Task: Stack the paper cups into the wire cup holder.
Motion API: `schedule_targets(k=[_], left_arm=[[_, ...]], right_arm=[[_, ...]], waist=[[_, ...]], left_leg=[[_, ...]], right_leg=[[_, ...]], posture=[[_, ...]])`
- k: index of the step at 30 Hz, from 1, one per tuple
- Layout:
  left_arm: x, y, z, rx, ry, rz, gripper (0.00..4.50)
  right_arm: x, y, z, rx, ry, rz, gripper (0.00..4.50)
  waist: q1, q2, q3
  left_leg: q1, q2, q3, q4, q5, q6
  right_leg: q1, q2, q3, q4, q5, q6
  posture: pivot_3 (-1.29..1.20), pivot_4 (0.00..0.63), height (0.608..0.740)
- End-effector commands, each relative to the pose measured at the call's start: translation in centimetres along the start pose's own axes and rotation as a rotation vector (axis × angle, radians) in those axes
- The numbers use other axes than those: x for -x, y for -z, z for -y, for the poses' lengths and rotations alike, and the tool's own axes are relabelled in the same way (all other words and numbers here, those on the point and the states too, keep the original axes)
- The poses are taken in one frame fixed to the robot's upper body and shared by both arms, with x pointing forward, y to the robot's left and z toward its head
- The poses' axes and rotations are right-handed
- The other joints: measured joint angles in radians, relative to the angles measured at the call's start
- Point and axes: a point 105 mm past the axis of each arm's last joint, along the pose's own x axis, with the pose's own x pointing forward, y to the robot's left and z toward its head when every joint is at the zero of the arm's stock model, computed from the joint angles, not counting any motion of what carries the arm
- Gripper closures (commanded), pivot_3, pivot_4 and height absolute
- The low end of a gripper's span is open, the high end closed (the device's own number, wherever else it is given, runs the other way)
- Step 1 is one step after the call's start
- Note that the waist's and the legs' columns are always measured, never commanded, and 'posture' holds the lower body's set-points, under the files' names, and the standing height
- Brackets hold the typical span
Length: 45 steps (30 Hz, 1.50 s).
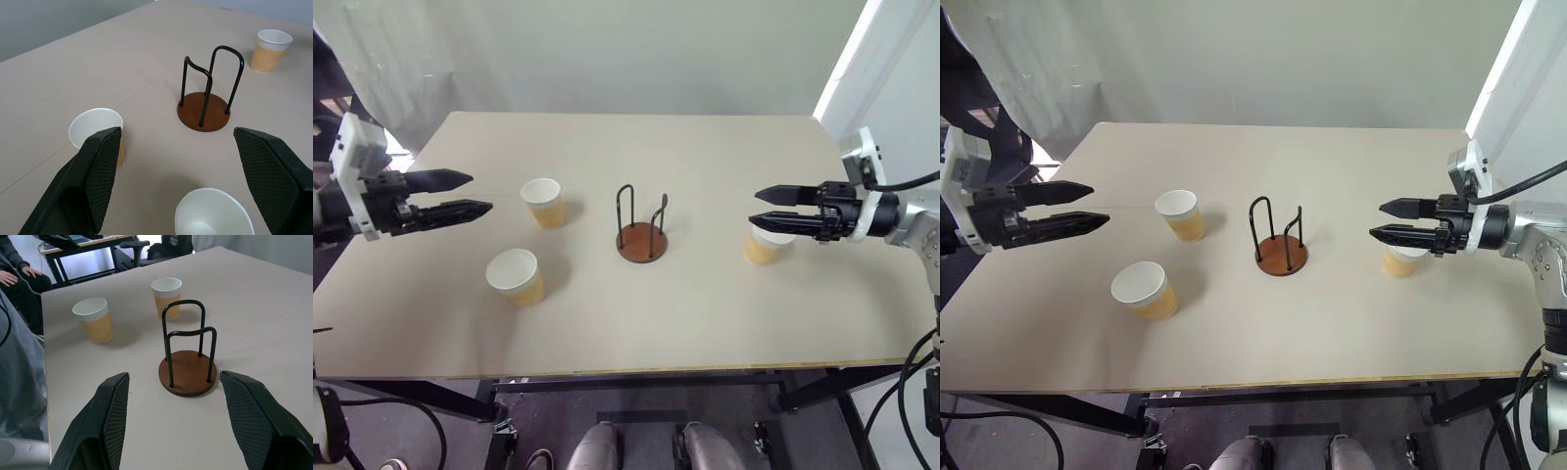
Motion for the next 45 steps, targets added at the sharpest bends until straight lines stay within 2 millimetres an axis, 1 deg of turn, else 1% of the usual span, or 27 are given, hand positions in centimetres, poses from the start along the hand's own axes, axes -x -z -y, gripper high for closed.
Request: schedule_targets(k=[1,5,8,12,14,15,18,21,23,26,30,33,40,45], left_arm=[[1.0,-1.8,0.1,-0.066,-0.02,0.026,0.58],[1.2,-2.0,0.1,-0.069,-0.021,0.029,0.58],[1.6,-2.1,0.0,-0.07,-0.024,0.031,0.58],[2.1,-2.1,0.1,-0.069,-0.029,0.028,0.58],[2.2,-2.1,0.3,-0.068,-0.026,0.026,0.58],[2.3,-2.1,0.4,-0.068,-0.023,0.024,0.58],[2.6,-2.4,1.4,-0.058,0.018,0.019,0.58],[2.8,-2.4,2.2,-0.043,0.046,0.019,0.58],[3.0,-2.3,2.6,-0.027,0.058,0.024,0.58],[3.0,-1.6,3.2,-0.011,0.061,0.012,0.58],[3.2,-1.5,3.3,-0.006,0.044,0.015,0.58],[3.3,-1.4,3.5,-0.005,0.04,0.015,0.58],[3.6,-1.4,3.5,-0.011,0.014,0.011,0.58],[3.8,-1.6,3.5,-0.019,-0.002,0.012,0.58]], right_arm=[[0.1,-1.2,-0.5,0.045,-0.017,0.024,1.49],[-0.3,-1.2,-0.9,0.041,-0.035,0.03,1.49],[-1.1,-1.2,-1.9,0.031,-0.073,0.037,1.49],[-3.7,-1.0,-4.2,-0.003,-0.153,0.068,1.49],[-4.8,-0.5,-5.0,-0.018,-0.166,0.068,1.49],[-5.3,-0.1,-5.1,-0.031,-0.156,0.067,1.49],[-8.0,2.3,-4.5,-0.058,-0.041,0.024,1.49],[-9.7,3.6,-3.7,-0.063,0.057,0.007,1.49],[-10.7,4.1,-2.9,-0.063,0.127,0.007,1.49],[-12.0,3.8,-2.1,-0.076,0.194,0.044,1.49],[-12.9,3.7,-1.2,-0.08,0.256,0.049,1.49],[-13.4,3.9,-0.9,-0.085,0.278,0.036,1.49],[-15.3,5.7,-1.8,-0.101,0.266,-0.021,1.49],[-16.3,6.5,-2.0,-0.11,0.281,-0.035,1.49]], waist=[[0.0,0.0,0.0],[0.0,0.0,0.0],[0.0,0.0,0.0],[-0.002,0.0,0.0],[-0.003,0.0,0.0],[-0.003,0.0,0.0],[-0.004,-0.003,-0.002],[-0.006,-0.003,-0.002],[-0.005,-0.003,-0.002],[-0.006,-0.003,-0.002],[-0.005,-0.003,-0.002],[-0.005,-0.003,-0.002],[-0.005,-0.003,-0.002],[-0.005,-0.003,-0.002]], left_leg=[[0.0,0.0,0.0,0.0,0.0,0.0],[0.0,0.0,0.0,0.0,0.0,0.0],[0.0,0.0,0.0,0.0,0.0,0.0],[0.0,0.0,0.0,0.0,0.0,0.0],[0.0,0.0,0.0,0.0,0.0,0.0],[0.0,0.0,0.0,0.0,0.0,0.0],[0.0,0.0,0.0,0.001,0.0,0.0],[0.0,0.001,0.0,0.001,0.0,0.0],[0.0,0.001,0.0,0.001,0.0,0.0],[0.001,0.001,0.0,0.001,0.0,0.0],[0.0,0.001,0.0,0.001,0.0,0.0],[0.0,0.001,0.0,0.0,0.0,-0.001],[0.0,0.001,0.0,-0.001,-0.001,-0.002],[0.0,0.001,0.0,-0.001,-0.002,-0.003]], right_leg=[[0.0,0.0,0.0,0.0,0.0,0.0],[0.0,0.0,0.0,0.0,0.0,0.0],[0.0,0.0,0.0,0.0,0.0,0.0],[0.0,0.0,0.0,0.0,0.0,0.0],[0.0,0.001,0.0,0.0,0.0,0.0],[0.0,0.001,0.0,0.0,0.0,0.0],[0.0,0.001,0.0,0.0,0.0,0.0],[-0.001,0.001,0.0,0.001,0.0,0.0],[-0.001,0.001,0.0,0.001,0.0,-0.001],[-0.001,0.001,0.0,0.002,0.001,-0.001],[-0.003,0.001,0.0,0.003,0.001,-0.002],[-0.003,0.001,0.0,0.002,0.0,-0.003],[-0.004,0.001,0.0,0.002,0.0,-0.003],[-0.004,0.001,0.0,0.002,0.0,-0.003]], posture=[[0.0,0.15,0.74],[0.0,0.15,0.74],[0.0,0.15,0.74],[0.0,0.15,0.74],[0.0,0.15,0.74],[0.0,0.15,0.74],[0.0,0.15,0.74],[0.0,0.15,0.74],[0.0,0.15,0.74],[0.0,0.15,0.74],[0.0,0.15,0.74],[0.0,0.15,0.74],[0.0,0.15,0.74],[0.0,0.15,0.74]])
